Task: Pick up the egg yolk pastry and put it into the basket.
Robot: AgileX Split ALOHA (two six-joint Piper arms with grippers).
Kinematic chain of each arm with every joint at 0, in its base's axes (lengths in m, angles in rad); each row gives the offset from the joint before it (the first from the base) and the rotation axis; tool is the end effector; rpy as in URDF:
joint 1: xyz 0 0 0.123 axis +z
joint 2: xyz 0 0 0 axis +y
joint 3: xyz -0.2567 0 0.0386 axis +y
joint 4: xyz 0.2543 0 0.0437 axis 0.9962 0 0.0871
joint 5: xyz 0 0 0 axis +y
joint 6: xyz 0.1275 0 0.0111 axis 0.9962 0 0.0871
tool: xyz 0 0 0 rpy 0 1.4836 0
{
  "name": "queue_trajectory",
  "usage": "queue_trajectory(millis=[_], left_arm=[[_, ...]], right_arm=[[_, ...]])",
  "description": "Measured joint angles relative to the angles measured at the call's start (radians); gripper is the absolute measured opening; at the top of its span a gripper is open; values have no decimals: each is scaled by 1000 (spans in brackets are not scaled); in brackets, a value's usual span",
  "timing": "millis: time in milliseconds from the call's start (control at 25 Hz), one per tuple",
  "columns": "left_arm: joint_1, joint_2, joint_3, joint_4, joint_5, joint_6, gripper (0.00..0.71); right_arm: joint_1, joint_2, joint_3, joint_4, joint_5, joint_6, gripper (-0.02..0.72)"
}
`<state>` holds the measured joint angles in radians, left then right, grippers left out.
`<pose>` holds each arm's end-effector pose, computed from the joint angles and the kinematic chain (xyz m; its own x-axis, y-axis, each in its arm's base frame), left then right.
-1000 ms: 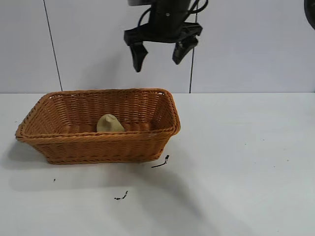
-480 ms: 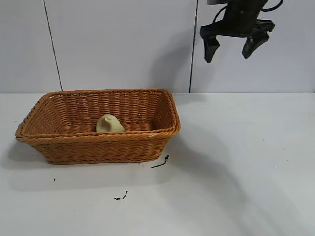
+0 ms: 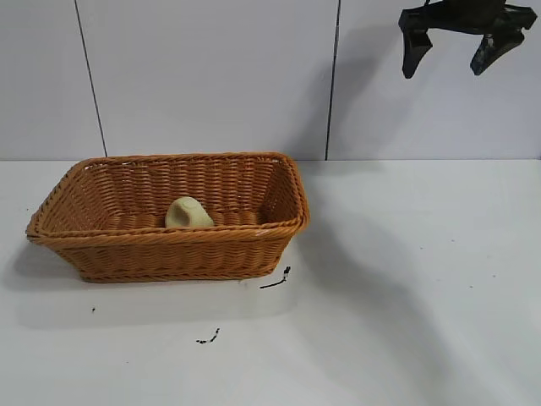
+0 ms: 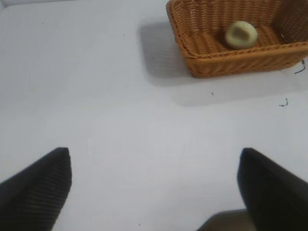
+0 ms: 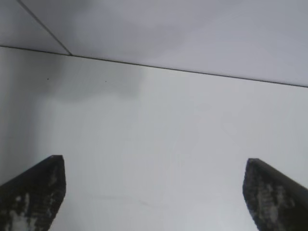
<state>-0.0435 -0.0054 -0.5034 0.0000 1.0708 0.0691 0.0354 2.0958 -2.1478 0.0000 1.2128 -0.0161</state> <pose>0.0576 -0.0025 0.2637 -0.4526 0.0888 -0.8873 0.0749 0.9953 0.0614 0.4745 0.0168 0.2701 -0.8777 -0.0472 -0.4769 -0.0495 0.9987 -0.0077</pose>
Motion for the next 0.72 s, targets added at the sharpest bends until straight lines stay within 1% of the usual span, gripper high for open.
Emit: queue_trajectory(millis=[280,720], left_arm=[[0,0,0,0,0,0,696],[0,0,0,0,0,0,696]], right_arm=[[0,-359,323,0,0,0,693],[0,-994,965,19,0,0,693]])
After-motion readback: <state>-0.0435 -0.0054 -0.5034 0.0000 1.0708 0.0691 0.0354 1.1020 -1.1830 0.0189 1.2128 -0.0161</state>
